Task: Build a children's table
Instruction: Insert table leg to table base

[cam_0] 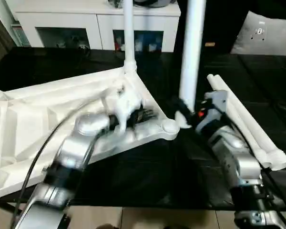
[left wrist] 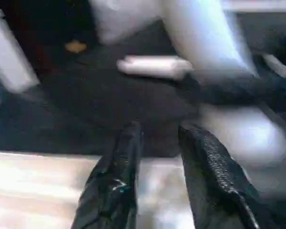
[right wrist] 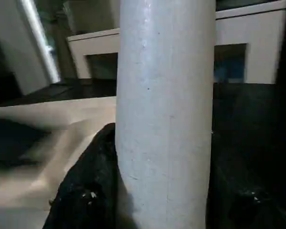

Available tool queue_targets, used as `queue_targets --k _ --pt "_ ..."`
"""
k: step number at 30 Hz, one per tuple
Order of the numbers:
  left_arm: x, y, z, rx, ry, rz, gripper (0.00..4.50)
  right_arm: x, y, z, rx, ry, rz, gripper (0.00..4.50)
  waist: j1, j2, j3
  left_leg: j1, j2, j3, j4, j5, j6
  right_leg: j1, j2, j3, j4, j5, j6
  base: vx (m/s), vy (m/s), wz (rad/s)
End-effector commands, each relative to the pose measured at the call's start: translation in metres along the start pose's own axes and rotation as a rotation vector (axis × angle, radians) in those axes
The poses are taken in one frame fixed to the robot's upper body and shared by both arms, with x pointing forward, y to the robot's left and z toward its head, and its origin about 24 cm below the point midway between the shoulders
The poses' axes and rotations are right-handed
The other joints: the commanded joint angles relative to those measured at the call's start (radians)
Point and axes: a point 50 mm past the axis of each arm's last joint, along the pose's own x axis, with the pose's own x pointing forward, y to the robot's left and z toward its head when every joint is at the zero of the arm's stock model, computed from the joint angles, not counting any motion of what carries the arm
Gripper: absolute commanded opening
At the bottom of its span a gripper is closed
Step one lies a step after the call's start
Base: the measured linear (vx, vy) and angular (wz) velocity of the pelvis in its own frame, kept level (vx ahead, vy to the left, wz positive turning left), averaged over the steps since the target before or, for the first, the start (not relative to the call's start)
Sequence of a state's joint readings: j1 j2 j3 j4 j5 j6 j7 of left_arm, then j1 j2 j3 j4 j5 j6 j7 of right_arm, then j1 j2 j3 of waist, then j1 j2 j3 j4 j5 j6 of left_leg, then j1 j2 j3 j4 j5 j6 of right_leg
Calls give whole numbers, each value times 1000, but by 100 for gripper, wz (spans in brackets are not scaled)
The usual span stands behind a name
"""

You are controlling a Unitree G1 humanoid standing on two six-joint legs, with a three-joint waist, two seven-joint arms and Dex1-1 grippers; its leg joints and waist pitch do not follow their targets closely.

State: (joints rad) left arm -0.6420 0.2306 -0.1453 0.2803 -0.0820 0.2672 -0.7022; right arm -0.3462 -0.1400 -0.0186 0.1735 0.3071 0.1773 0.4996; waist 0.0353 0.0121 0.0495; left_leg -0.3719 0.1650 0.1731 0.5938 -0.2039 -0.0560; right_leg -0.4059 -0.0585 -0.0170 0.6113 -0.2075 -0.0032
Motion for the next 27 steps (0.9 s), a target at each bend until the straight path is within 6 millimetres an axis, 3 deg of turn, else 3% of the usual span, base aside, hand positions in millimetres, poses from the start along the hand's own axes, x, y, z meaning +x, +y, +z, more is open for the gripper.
queue_targets --k 1,6,11,15,22,27 --pt "5 16 -4 -52 63 167 148 3 13 5 -23 -11 77 190 0 -6 -66 6 48 -13 -57 -51 83 70 -64 36 -50 121 -269 0 0 0" --pt "20 21 9 -82 35 224 150 5 25 3 -46 12 143 190 5 -7 -70 3 48 -15 -51 -6 111 72 -67 35 -45 163 -279 0 0 0" --pt "33 4 30 -96 -73 112 150 5 26 -4 -108 62 151 190 9 -6 -69 4 52 -15 -49 0 121 70 -70 33 -44 168 -301 0 0 0" --pt "33 -15 46 -82 -174 -38 150 4 22 -8 -124 89 129 190 12 -8 -68 4 55 -15 -49 -19 122 71 -73 35 -43 151 -307 0 0 0" --pt "27 -36 54 -40 -239 -191 150 6 19 -8 -144 102 103 190 14 -7 -66 4 56 -14 -49 -23 118 69 -72 35 -44 124 -301 0 0 0" --pt "22 -30 49 -42 -232 -159 150 7 17 -7 -150 101 90 190 13 -3 -66 5 53 -15 -49 -36 103 69 -70 34 -45 110 -290 0 0 0"
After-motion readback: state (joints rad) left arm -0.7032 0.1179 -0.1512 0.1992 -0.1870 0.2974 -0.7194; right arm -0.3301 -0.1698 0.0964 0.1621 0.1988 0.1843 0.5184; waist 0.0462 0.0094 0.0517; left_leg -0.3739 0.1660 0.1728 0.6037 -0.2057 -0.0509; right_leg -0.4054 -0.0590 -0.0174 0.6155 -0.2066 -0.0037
